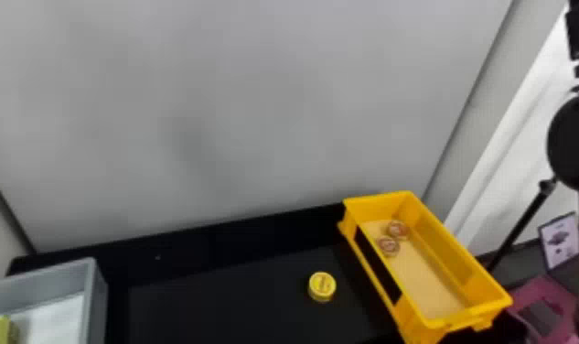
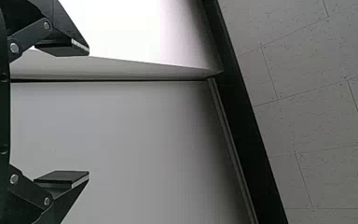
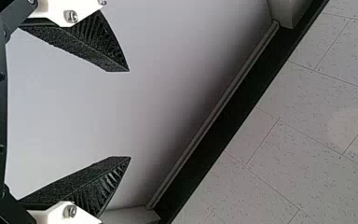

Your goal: Pick up the round yellow can and place it in the yellow rectangular box

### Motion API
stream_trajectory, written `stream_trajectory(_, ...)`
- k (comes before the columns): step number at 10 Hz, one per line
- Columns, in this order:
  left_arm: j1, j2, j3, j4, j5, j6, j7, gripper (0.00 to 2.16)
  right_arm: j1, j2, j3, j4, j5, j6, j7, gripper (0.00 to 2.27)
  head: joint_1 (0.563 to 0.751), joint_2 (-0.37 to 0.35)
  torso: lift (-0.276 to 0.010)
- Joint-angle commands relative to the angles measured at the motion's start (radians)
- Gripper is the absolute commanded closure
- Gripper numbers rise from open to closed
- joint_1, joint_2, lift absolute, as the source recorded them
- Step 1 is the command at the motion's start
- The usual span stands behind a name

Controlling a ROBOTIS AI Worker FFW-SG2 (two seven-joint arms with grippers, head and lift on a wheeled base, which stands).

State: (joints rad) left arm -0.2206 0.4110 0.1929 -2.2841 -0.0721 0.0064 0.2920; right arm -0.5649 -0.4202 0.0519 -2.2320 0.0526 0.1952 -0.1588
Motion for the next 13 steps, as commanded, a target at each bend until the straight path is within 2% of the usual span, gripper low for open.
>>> stream_trajectory(1,0.0,0.0,-0.003,-0.002,0.009,0.009,0.013,0.31,0.0,-0.002,-0.003,-0.005,-0.003,0.0,-0.001,0.11,0.606,-0.087,0.0)
stream_trajectory(3,0.0,0.0,-0.001,-0.002,0.014,0.003,-0.007,0.31,0.0,-0.002,-0.004,-0.006,-0.01,0.014,-0.015,0.12,0.606,-0.081,0.0)
stream_trajectory(6,-0.002,0.0,-0.001,-0.002,0.011,0.004,-0.007,0.31,-0.001,-0.003,0.0,-0.02,-0.016,0.044,-0.059,0.07,0.606,-0.081,0.0)
stream_trajectory(10,0.0,0.002,-0.001,0.0,0.011,0.004,-0.007,0.31,-0.003,-0.014,0.031,-0.015,-0.013,0.067,-0.12,0.16,0.606,-0.081,0.0)
stream_trajectory(13,0.001,0.003,-0.001,0.0,0.012,0.009,-0.007,0.31,-0.026,-0.012,0.022,0.078,0.001,0.007,-0.177,0.19,0.606,-0.081,0.0)
